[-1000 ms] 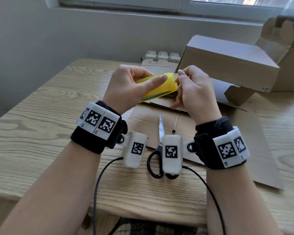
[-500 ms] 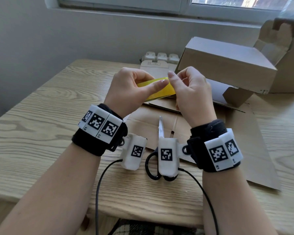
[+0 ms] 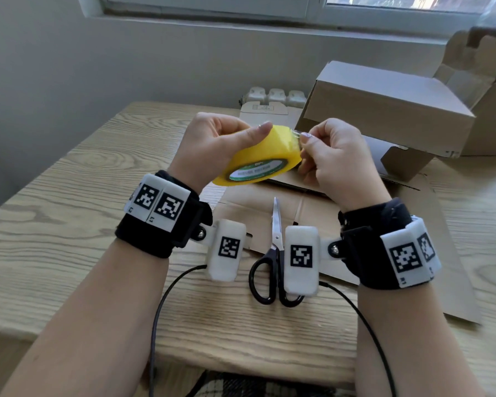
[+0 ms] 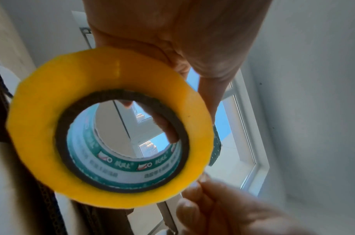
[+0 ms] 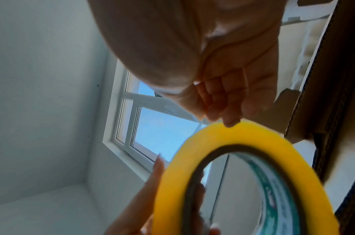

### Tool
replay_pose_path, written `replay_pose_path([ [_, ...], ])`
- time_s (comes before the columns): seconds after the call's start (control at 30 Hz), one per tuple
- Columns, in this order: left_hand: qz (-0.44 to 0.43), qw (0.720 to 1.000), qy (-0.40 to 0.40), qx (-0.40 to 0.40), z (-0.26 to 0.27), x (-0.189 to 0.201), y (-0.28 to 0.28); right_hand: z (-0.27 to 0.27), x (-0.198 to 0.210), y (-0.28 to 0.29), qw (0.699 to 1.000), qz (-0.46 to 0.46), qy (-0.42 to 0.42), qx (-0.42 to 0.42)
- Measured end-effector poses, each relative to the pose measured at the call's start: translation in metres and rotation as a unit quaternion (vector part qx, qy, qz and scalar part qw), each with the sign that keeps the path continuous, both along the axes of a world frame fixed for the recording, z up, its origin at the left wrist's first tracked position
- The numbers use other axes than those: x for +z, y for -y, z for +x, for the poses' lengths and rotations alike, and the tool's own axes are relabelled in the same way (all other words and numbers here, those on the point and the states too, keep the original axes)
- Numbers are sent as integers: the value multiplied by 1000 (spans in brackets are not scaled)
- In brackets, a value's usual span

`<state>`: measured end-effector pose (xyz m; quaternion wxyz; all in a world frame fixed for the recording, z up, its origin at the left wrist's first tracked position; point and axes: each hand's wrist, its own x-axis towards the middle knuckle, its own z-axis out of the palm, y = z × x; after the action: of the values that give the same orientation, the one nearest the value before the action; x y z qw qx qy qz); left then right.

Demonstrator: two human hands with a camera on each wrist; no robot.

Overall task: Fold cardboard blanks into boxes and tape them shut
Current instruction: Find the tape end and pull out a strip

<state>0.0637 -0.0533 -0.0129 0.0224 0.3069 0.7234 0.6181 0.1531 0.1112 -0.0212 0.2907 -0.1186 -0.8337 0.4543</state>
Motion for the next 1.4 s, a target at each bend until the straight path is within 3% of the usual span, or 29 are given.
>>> replay_pose_path([
  [0.13, 79, 993, 83, 14, -9, 5, 9, 7, 6, -9, 995, -95, 4, -14],
  [0.23, 118, 981, 153, 23, -10, 7, 12, 10, 11, -9, 971, -239, 1, 33],
  [0.3, 132, 972, 192, 8, -13, 6, 13, 9, 11, -7, 956, -286, -4, 64],
  [0.57, 86, 941, 325, -26, -26, -2, 22, 1, 0, 2, 956, -285, -19, 72],
  [0.63, 92, 956, 279, 29, -24, 0, 23, -1, -3, 4, 961, -262, -27, 79],
  [0.73, 54, 983, 38, 173, -23, 2, 24, -2, -3, 10, 964, -239, -45, 107],
  [0.83, -14, 958, -163, 235, -11, 5, 17, -1, 1, 21, 957, -234, -63, 159],
  [0.93, -65, 964, -183, 179, 6, 7, 4, 0, 4, 28, 953, -225, -59, 192],
  [1.03, -173, 943, -229, 165, 8, 2, -1, -2, 2, 26, 959, -231, -54, 155],
  [1.13, -230, 926, -246, 168, -1, 0, 4, -3, -3, 22, 962, -245, -44, 111],
  [1.3, -224, 934, -229, 157, -2, 0, 3, -4, -4, 17, 965, -242, -20, 97],
  [1.4, -188, 960, -141, 151, -18, -3, 18, -2, -4, 2, 974, -222, -15, 51],
])
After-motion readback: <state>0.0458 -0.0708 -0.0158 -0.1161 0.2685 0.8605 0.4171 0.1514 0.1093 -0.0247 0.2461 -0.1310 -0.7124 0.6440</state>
